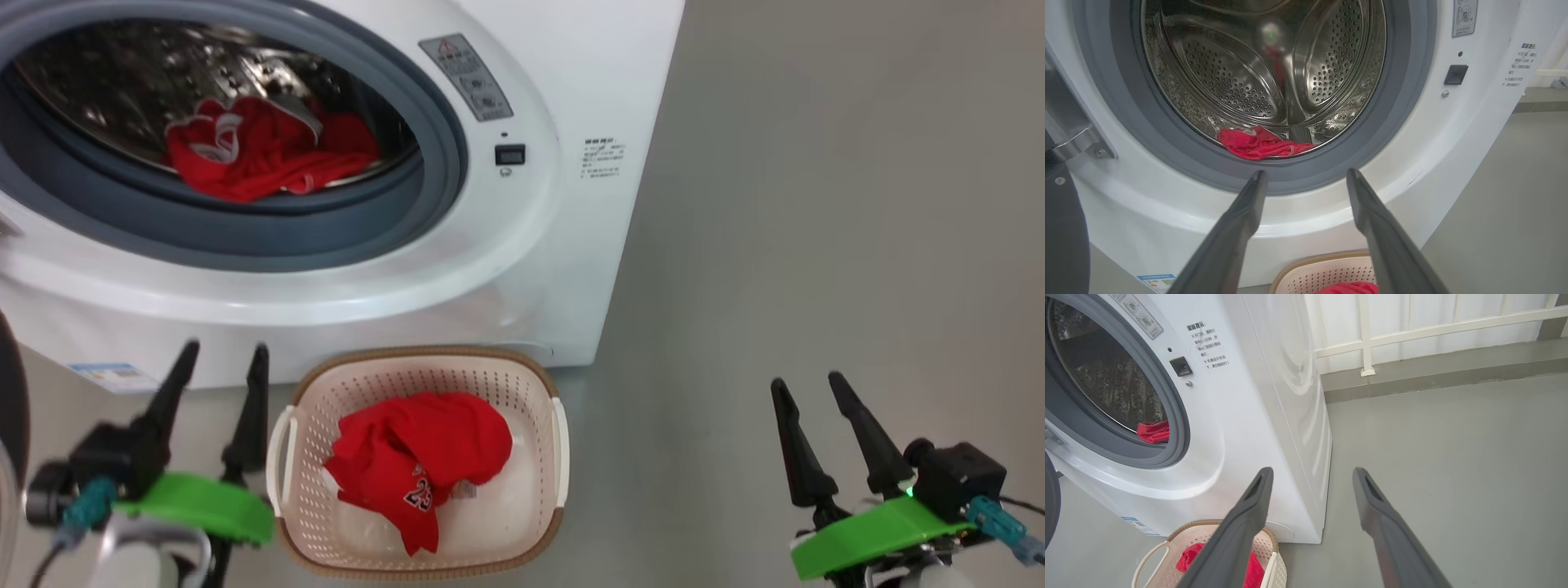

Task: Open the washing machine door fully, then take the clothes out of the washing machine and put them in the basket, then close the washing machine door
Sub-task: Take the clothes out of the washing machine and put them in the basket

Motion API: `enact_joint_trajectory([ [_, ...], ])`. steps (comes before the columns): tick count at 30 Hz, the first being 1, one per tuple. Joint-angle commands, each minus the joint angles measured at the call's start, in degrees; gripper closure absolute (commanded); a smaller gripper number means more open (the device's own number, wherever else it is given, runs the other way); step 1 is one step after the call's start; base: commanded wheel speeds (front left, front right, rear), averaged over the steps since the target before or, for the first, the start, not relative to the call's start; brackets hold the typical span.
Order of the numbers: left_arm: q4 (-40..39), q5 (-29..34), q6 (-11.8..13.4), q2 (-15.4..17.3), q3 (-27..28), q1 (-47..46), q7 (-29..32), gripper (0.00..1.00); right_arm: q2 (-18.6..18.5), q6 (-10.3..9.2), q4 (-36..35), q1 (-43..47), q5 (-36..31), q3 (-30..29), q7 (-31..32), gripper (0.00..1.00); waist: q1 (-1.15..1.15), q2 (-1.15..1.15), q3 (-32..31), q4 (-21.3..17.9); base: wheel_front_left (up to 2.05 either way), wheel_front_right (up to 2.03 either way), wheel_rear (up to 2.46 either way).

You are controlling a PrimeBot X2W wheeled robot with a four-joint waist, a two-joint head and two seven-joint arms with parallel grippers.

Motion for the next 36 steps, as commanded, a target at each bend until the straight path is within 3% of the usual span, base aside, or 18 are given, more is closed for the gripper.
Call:
enact_joint_trajectory([
  [1, 0.16, 0.68, -0.32, 2.14, 1.41, -3.84, -0.46, 0.00, -0.21, 0.28, -1.58, -2.11, -0.07, 1.39, -0.37, 0.00, 0.00, 0.00, 3.76, -0.53, 0.00, 0.00, 0.00],
  [19, 30.60, 7.69, -0.23, 8.67, -6.38, -41.07, 1.41, 0.00, 0.47, 0.28, -3.14, -10.08, 1.37, 3.38, -0.37, 0.00, 0.00, 0.00, 17.58, -4.41, 0.00, 0.00, 0.00],
  [36, 47.42, 5.03, -0.31, 14.15, -16.84, -59.17, 2.47, 0.00, 0.47, 0.28, -4.21, -13.74, 3.87, 6.05, -0.37, 0.00, 0.00, 0.00, 24.76, -8.47, 0.00, 0.00, 0.00],
])
